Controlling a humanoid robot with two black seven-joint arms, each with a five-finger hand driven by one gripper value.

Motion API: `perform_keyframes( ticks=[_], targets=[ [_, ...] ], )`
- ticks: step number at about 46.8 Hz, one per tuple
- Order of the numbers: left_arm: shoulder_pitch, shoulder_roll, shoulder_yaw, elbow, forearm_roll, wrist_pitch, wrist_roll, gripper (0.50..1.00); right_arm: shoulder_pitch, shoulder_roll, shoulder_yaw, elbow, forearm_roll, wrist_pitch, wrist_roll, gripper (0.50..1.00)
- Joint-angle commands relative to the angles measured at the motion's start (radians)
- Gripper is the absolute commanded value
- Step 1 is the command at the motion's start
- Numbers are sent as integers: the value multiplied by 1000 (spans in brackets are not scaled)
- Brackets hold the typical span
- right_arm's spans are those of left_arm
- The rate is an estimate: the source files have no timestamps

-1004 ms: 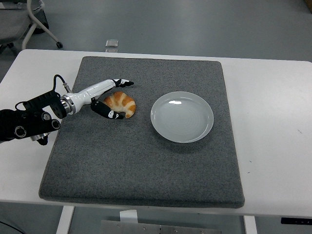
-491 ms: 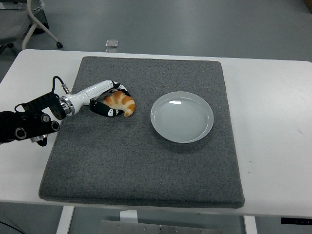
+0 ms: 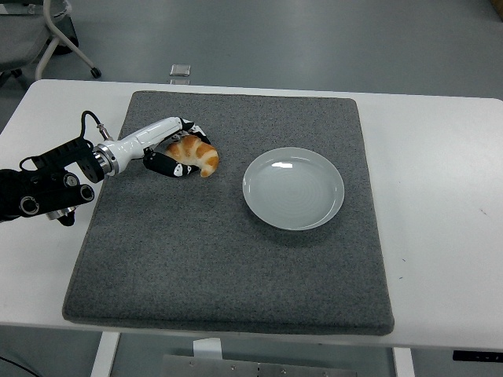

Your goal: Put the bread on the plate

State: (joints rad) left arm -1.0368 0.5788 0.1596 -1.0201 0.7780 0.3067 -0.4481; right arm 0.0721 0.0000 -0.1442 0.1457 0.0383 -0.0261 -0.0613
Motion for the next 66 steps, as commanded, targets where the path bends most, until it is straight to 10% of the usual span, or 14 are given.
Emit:
perform_keyframes(
  ticks=[1,40,66],
  targets=[
    [1,6,-3,0,-2,0,0,500,-2,0,0,0,0,0,0,930],
    [-178,302,-3,3,0,-20,2,500,0,0,0,0,0,0,0,930],
    [-497,233,11,86,6,-123,11,500,-2,0,0,0,0,0,0,930]
  ],
)
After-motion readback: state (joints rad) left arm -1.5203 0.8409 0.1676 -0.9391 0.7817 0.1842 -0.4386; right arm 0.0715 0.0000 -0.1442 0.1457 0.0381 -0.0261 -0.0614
